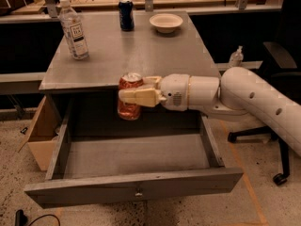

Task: Place coke can into top drawer

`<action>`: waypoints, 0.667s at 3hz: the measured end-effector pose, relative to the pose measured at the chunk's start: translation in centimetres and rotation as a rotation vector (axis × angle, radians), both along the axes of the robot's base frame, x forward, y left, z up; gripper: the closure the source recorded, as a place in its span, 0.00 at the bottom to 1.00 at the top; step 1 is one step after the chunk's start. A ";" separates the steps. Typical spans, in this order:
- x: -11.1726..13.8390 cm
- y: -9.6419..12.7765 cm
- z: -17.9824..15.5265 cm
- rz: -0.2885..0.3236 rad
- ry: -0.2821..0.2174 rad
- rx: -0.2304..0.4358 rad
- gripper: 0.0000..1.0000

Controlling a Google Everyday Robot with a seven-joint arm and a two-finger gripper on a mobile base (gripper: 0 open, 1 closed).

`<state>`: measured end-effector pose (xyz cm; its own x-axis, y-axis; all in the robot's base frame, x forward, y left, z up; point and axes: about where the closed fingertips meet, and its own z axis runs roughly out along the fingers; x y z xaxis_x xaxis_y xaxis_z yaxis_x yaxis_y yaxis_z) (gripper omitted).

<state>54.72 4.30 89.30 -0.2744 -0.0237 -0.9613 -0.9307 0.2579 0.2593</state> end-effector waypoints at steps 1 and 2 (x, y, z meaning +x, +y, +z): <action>-0.6 0.5 -0.9 0.014 0.014 -0.009 1.00; -0.7 0.8 -1.2 0.018 0.016 -0.024 1.00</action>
Offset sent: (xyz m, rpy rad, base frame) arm -0.0056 0.0069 -0.0167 -0.0429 0.0194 0.0139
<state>54.03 5.12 88.10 -0.2887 -0.0514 -0.9560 -0.9312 0.2471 0.2679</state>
